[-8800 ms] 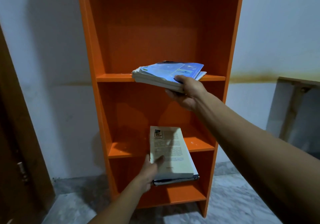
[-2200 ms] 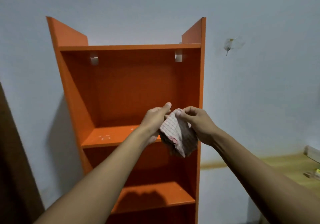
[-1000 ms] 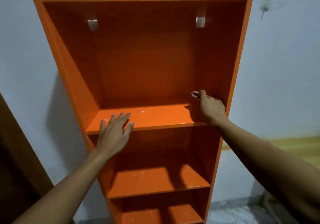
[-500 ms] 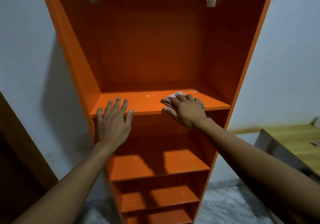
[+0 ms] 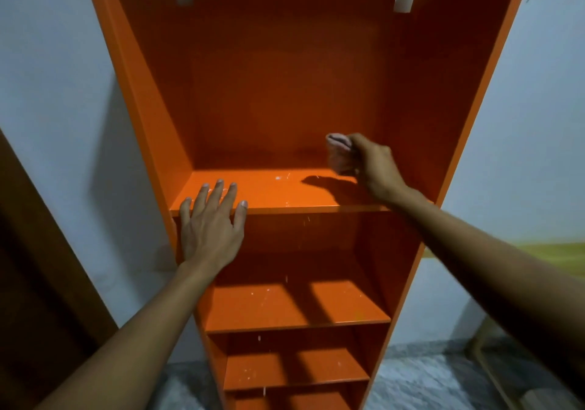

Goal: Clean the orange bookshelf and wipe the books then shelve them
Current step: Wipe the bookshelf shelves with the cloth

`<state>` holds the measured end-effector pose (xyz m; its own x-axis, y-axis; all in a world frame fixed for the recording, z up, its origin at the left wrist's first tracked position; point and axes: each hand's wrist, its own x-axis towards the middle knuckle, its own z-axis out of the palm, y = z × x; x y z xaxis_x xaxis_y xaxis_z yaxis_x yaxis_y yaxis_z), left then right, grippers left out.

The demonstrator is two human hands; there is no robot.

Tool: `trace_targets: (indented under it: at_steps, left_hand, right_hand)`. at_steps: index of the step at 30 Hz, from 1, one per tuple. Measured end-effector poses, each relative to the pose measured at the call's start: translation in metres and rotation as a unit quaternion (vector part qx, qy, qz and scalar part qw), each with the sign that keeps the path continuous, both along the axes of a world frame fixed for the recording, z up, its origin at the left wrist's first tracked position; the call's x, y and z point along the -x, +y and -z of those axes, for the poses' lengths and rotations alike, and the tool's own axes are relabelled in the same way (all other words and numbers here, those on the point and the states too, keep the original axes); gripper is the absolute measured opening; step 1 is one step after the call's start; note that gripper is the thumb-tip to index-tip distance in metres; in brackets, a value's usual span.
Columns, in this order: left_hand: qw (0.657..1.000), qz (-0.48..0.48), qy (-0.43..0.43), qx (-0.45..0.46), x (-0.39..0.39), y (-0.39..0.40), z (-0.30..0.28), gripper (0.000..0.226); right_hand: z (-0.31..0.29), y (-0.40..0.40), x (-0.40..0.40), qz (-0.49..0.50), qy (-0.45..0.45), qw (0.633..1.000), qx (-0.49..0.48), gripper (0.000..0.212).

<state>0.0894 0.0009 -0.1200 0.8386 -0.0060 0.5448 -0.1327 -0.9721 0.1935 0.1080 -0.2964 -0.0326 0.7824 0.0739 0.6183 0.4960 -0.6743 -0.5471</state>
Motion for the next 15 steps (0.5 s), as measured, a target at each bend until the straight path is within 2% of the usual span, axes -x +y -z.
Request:
trace_targets:
  at_steps: [2, 4, 6, 8, 12, 15]
  left_hand:
    - [1.0, -0.002, -0.002, -0.003, 0.0, -0.001, 0.001, 0.068]
    - [1.0, -0.004, -0.001, -0.006, 0.001, -0.002, 0.001, 0.068]
    - [1.0, -0.007, -0.003, -0.007, 0.002, -0.003, 0.001, 0.068]
    - [1.0, -0.007, -0.002, 0.0, 0.003, -0.003, 0.002, 0.068]
    - [1.0, -0.007, -0.002, 0.005, 0.002, -0.003, 0.003, 0.068]
    - [1.0, -0.006, -0.007, 0.009, 0.002, -0.004, 0.004, 0.069]
  right_hand:
    - [-0.009, -0.034, -0.026, 0.099, 0.036, 0.992, 0.066, 0.013]
    - [-0.006, -0.058, -0.048, 0.17, 0.114, 0.976, 0.073, 0.014]
    - [0.003, -0.061, -0.064, 0.16, 0.221, 0.961, 0.051, 0.021]
    - [0.012, -0.055, -0.077, 0.154, 0.27, 0.947, 0.082, 0.032]
    - [0.014, -0.03, -0.082, 0.166, 0.27, 0.933, 0.168, 0.041]
    - [0.02, -0.009, -0.068, 0.127, 0.222, 0.934, 0.248, 0.053]
